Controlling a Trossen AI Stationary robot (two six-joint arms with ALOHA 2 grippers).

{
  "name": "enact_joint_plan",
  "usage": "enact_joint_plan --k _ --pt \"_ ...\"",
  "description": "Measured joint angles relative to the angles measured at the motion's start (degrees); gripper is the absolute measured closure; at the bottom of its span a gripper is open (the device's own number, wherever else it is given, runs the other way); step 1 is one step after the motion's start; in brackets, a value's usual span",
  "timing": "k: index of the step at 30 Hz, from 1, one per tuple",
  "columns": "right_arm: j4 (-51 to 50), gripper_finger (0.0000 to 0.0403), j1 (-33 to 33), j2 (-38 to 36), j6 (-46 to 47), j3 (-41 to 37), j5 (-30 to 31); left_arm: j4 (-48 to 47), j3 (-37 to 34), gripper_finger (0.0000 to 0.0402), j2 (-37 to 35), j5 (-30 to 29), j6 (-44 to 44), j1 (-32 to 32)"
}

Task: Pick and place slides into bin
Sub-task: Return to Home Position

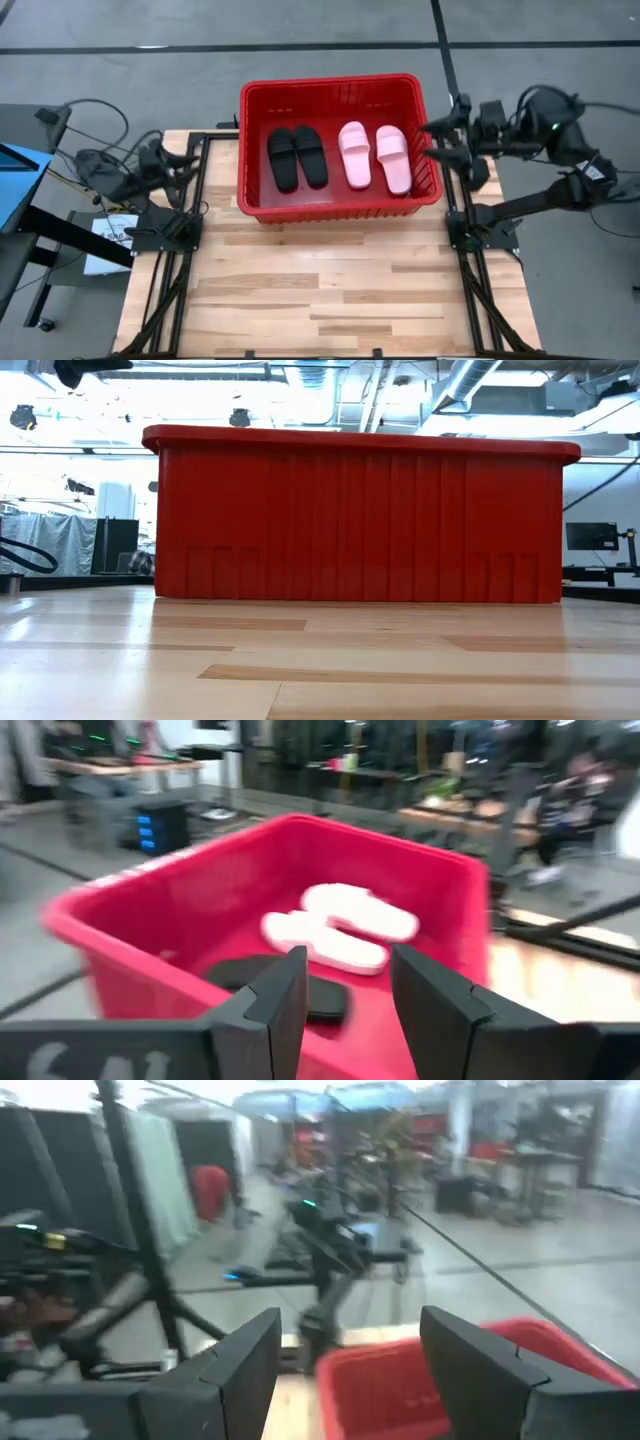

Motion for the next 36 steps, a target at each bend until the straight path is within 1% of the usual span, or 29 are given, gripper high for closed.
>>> enact_joint_plan --k 1,4,6,9,11,12,14,18,19,22,26,28,30,32,36 --pt "2.8 0.0171 0.0 -2.0 0.3 -3.9 -1.0 2.1 -2.1 0.0266 -1.2 1.6 0.4 0.0" --pt "10.8 0.0171 -0.2 -8.4 3.1 -16.5 -1.3 7.6 -7.5 0.0266 -5.5 6.9 0.5 0.0" --pt "17.7 0.0171 -0.1 -12.7 4.4 -24.9 -2.4 12.3 -10.9 0.0266 -8.9 9.1 0.8 0.0" --pt "28.6 0.0171 0.0 -19.5 6.0 -37.3 -6.4 18.1 -15.1 0.0266 -14.5 10.9 3.7 0.0" --pt "34.4 0.0171 0.0 -24.3 8.3 -44.9 -7.4 20.3 -16.3 0.0266 -14.4 11.3 5.0 0.0" --pt "36.9 0.0171 0.0 -26.7 9.4 -48.4 -7.4 19.5 -16.5 0.0266 -14.2 11.9 5.2 0.1" --pt "42.1 0.0171 0.0 -30.9 10.9 -55.0 -7.8 20.1 -16.5 0.0266 -14.4 14.2 5.1 0.2" --pt "47.9 0.0171 0.1 -39.0 13.6 -66.0 -14.7 20.6 -16.9 0.0266 -14.6 13.9 4.9 0.3" --pt "48.3 0.0171 0.0 -41.2 14.9 -68.3 -16.1 20.9 -16.9 0.0266 -14.6 14.6 4.5 0.3" --pt "49.6 0.0171 0.3 -46.9 18.3 -73.9 -16.7 22.0 -17.2 0.0266 -14.4 15.1 3.6 0.3" --pt "49.7 0.0171 1.6 -53.1 16.4 -79.3 -21.0 23.5 -18.6 0.0266 -14.4 15.3 2.8 0.3" --pt "48.9 0.0171 2.5 -55.8 15.3 -81.5 -21.3 24.4 -19.6 0.0266 -14.4 15.5 2.0 0.3" --pt "49.3 0.0171 3.3 -56.0 14.2 -83.2 -21.4 24.8 -20.0 0.0266 -14.4 15.6 1.7 0.3" --pt "46.6 0.0171 4.1 -56.0 13.4 -84.1 -22.1 25.1 -20.0 0.0266 -14.5 15.7 1.7 0.3" --pt "44.1 0.0171 5.4 -56.0 13.3 -86.1 -20.6 26.1 -20.0 0.0266 -14.5 13.8 1.9 0.3"
